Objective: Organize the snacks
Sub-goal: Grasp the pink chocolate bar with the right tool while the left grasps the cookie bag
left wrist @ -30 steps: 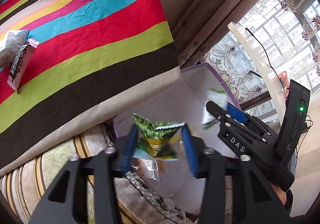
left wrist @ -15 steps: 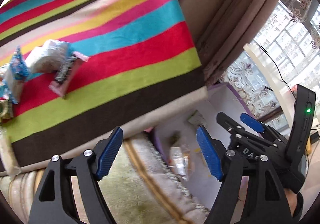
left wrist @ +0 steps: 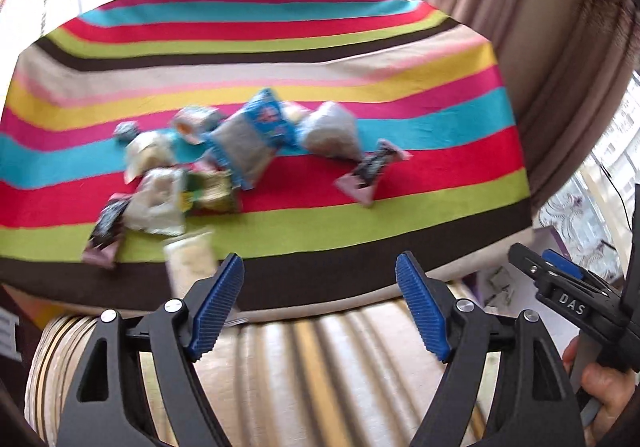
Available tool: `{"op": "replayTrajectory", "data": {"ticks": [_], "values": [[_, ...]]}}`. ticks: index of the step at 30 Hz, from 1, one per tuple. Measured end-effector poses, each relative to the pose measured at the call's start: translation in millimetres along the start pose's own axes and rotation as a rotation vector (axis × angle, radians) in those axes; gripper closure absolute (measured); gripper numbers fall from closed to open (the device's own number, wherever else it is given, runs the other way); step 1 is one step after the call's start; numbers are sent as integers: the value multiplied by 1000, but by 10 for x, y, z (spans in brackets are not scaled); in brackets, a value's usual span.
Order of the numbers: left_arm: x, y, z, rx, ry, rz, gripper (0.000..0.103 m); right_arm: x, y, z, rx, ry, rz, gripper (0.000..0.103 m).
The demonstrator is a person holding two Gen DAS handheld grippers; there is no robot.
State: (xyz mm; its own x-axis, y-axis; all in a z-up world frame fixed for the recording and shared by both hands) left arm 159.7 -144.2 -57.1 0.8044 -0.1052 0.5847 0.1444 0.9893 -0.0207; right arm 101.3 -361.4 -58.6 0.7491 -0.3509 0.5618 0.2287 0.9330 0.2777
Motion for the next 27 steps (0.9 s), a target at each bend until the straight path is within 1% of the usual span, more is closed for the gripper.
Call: {"op": "replayTrajectory", "data": {"ticks": [2,3,6,11,13,17,22,25,27], "values": [[-47,210,-17,-2,23,34,27,-5,110,-40,33,16,0,25],[-67,328,-25,9,36,50,27,-9,164,-62,40,24,3,25],[-161,580,-31,23,58,80,27,-10,315,-122,35,44,41,25],[-325,1081,-95,14,118,200,28,-37,545,-224,37,72,99,25],[-365,1200,-125,5,138,241,28,-36,580,-254,44,79,101,25],[-358,1221,-192,-10,156,244,29,-32,658,-357,46,104,106,25],[-322,975,-337,-29,194,165,31,36,789,-479,46,103,124,25],[-299,861,-432,-16,214,127,32,118,880,-577,50,88,124,25],[-291,808,-496,4,225,108,36,178,932,-648,51,78,117,25]]}}
Point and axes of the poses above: each gripper's, at about its wrist camera, not at the fingertips, and z roughly against the way its jaws point, y to its left, x to its top, the point moved 10 cm from there along -z, roughly the way its jaws point, and after that the axes turned 12 degrees about x, right-handed, at the moved point
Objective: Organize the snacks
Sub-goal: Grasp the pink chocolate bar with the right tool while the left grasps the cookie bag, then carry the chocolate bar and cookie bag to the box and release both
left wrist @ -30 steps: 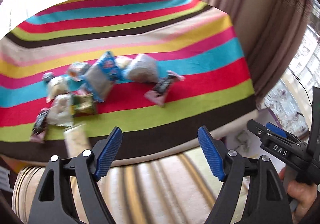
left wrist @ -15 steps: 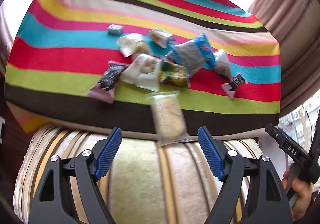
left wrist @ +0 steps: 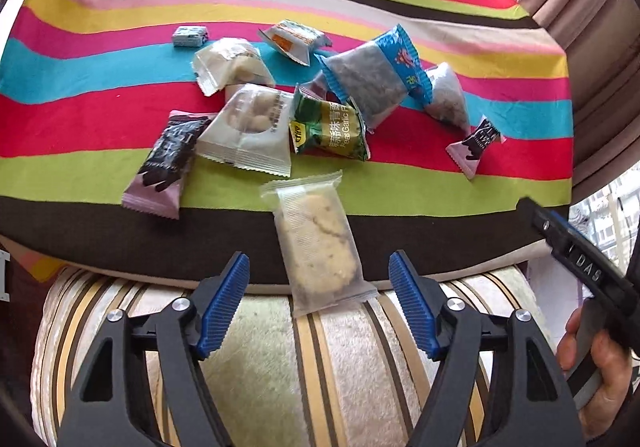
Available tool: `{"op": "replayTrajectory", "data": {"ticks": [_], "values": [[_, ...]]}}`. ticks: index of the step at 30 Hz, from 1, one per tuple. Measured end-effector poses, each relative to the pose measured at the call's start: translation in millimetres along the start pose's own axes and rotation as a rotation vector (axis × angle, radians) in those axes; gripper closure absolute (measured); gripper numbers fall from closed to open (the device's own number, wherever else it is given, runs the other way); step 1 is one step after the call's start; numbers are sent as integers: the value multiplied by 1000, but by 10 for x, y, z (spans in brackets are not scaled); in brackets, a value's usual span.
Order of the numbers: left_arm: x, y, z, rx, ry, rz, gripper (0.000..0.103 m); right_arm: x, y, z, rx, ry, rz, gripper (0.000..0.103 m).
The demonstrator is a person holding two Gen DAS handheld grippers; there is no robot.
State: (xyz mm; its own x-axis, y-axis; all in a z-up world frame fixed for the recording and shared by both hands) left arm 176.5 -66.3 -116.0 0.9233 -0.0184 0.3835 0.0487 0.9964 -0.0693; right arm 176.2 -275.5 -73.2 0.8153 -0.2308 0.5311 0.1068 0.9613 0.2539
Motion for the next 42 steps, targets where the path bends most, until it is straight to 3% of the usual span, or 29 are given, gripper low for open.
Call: {"op": "replayTrajectory", "data": {"ticks": [5,14,19,23,24,26,28,30,35,42], "values": [[15,-120,-125,52,11,-59,39,210,100,-167,5,-35,-14,25],[47,-163,-239,193,-20,-117,62,422,172,-577,-31,-17,-32,25],[46,-165,-231,208,-34,-118,68,567,238,-716,-70,-34,-6,25],[41,-177,-218,192,-43,-104,68,538,196,-835,-89,0,-16,44],[51,-172,-202,184,-49,-97,68,526,168,-868,-88,7,-26,54],[82,-169,-138,170,-73,-84,68,521,133,-894,-98,9,-27,62],[115,-134,-37,158,-102,-72,68,522,135,-877,-101,6,-22,77],[196,-73,60,152,-135,-47,68,522,146,-873,-81,4,-22,83],[294,40,116,156,-149,1,69,504,189,-756,-55,-19,-1,85],[247,-92,166,149,-158,-26,69,348,284,-434,-13,-44,43,85]]}}
Point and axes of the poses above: each gripper's, at about its wrist camera, not at the fingertips, and z roughly against the way its jaws point, y to its left, x to its top, the point moved 10 cm from there along -z, roughly the way its jaws point, and after that the axes turned 12 degrees about x, right-handed, at the moved point
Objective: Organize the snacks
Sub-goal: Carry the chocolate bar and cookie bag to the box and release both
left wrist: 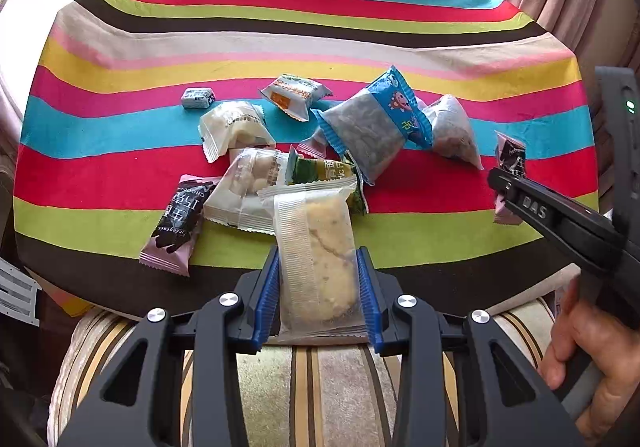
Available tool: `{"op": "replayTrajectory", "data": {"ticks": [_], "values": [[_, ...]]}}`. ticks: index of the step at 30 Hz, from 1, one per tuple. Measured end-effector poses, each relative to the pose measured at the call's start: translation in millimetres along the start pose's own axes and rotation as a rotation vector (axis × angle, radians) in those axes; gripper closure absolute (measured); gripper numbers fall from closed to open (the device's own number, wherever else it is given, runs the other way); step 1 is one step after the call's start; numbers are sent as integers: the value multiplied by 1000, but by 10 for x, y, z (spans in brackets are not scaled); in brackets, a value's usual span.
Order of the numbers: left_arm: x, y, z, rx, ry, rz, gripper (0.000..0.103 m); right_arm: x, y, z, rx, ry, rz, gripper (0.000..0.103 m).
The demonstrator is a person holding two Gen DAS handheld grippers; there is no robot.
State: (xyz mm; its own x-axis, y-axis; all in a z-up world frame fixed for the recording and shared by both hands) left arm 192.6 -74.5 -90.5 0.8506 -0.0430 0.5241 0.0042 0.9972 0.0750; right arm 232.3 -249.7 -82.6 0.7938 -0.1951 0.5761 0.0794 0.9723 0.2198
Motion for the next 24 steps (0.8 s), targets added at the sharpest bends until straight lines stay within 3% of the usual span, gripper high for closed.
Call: {"op": "replayTrajectory", "data": {"ticks": [7,24], "values": [[-40,-262,115,-45,-13,-40,69,-293,-93,374,14,-2,3,85],[-277,-1518,561,-221,-34,-235,69,-637,-1271,1103,-114,-24,-104,85]]}}
Point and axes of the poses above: each gripper's, at about its wrist camera, not at the fingertips, and z roughly against the way its jaws point, y to its left, x to its top, the point moved 10 cm from there along -z, roughly the way its jaws point, and after that the axes turned 12 degrees about x, right-handed, at the moved point
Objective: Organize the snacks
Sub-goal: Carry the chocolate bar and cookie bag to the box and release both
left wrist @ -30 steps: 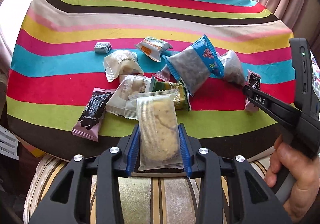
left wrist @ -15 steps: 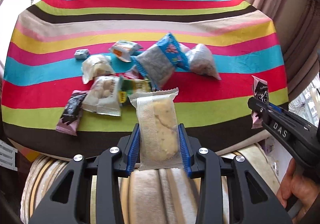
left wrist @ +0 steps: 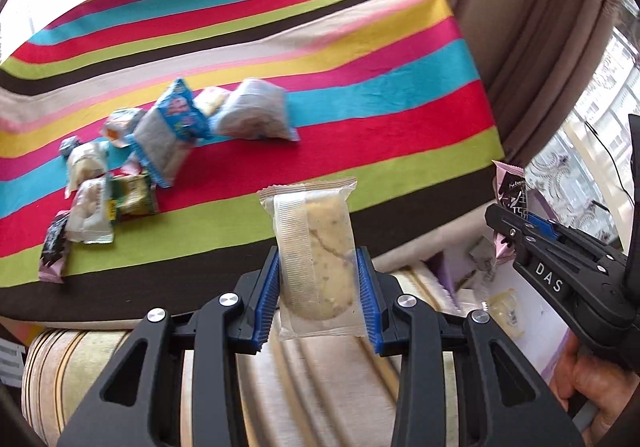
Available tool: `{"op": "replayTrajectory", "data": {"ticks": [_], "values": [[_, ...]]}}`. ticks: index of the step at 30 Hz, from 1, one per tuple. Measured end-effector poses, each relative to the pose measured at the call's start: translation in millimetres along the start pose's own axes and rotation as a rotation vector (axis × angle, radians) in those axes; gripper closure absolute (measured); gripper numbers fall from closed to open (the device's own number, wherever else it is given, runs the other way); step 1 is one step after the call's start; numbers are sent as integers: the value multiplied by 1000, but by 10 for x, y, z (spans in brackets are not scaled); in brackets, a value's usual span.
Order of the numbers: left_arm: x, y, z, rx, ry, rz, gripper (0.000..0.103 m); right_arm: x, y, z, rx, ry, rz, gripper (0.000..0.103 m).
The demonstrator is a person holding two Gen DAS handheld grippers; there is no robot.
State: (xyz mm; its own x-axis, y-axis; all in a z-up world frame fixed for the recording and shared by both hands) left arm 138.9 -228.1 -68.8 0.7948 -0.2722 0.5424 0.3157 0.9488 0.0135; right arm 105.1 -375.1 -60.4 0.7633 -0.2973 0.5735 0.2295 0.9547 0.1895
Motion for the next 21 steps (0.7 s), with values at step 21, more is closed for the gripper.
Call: {"op": "replayTrajectory", "data": {"ticks": [21], "values": [[-117,-1207,-3,-122,24,-180,68,-318,-1177,326,-124,-28,-133,85]]}}
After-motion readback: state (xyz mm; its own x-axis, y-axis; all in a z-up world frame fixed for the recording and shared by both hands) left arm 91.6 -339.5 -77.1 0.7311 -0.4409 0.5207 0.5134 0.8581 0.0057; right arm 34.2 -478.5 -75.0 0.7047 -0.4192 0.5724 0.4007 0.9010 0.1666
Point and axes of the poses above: each gripper's, at about its wrist camera, not at the fingertips, and z roughly against the way its jaws point, y to its left, x to its top, the point moved 10 cm from there along -z, roughly the way its jaws point, and after that the axes turned 12 degrees about x, right-handed, at the moved point
